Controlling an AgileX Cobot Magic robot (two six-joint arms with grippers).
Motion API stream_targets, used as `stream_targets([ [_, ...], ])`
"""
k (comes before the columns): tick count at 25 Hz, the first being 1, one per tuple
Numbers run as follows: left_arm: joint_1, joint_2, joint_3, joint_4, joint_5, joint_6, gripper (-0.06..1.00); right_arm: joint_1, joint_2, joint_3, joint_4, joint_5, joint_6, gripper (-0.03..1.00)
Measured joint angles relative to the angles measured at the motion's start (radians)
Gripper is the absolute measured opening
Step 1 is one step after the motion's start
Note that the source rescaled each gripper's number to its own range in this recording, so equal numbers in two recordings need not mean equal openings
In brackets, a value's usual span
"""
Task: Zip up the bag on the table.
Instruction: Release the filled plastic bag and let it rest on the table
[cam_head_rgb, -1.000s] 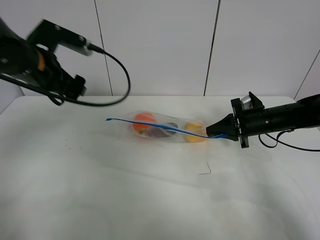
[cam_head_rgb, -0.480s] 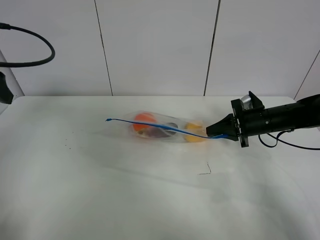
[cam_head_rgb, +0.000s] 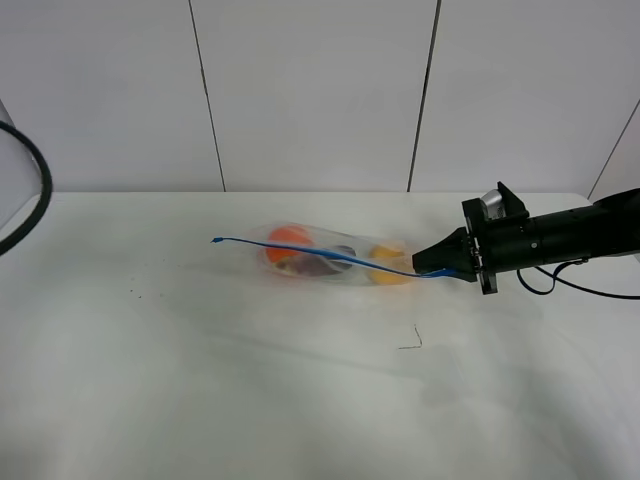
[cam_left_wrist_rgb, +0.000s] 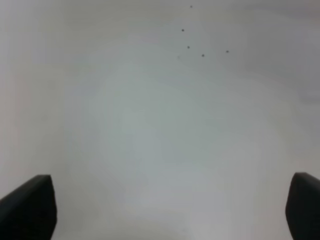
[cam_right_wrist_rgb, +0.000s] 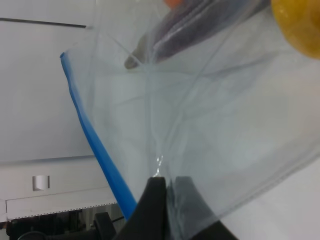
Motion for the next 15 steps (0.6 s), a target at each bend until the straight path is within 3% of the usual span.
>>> stream_targets([
  [7, 0.000, -0.313, 0.099, -0.097, 0.050, 0.017, 1.00, 0.000, 0.000, 0.000, 0.000, 0.000, -0.003, 0.00],
  [15, 0.000, -0.653, 0.208, -0.117, 0.085, 0.043, 1.00, 0.000, 0.000, 0.000, 0.000, 0.000, -0.006, 0.00],
])
